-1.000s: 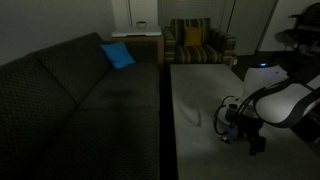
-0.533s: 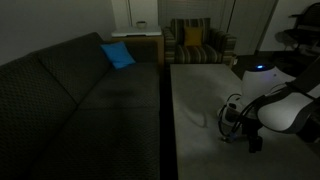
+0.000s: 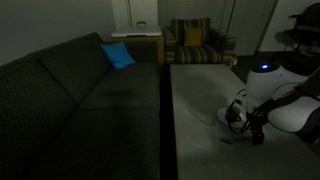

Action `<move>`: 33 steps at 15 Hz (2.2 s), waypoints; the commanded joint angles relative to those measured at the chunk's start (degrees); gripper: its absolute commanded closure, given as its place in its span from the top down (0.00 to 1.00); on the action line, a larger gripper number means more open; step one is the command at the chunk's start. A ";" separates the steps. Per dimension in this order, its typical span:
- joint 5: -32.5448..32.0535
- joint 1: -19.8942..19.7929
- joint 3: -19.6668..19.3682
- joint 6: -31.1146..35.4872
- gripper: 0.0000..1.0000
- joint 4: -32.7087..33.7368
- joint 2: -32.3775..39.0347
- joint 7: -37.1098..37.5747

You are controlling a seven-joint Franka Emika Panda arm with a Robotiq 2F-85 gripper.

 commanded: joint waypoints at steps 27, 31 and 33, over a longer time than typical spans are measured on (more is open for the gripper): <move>-0.07 -6.08 10.52 -5.49 0.04 -0.01 -0.52 -17.85; 0.31 -4.86 12.81 -11.23 0.04 2.37 0.60 -19.15; 0.79 -4.04 13.38 -13.49 0.04 2.14 -0.02 -18.96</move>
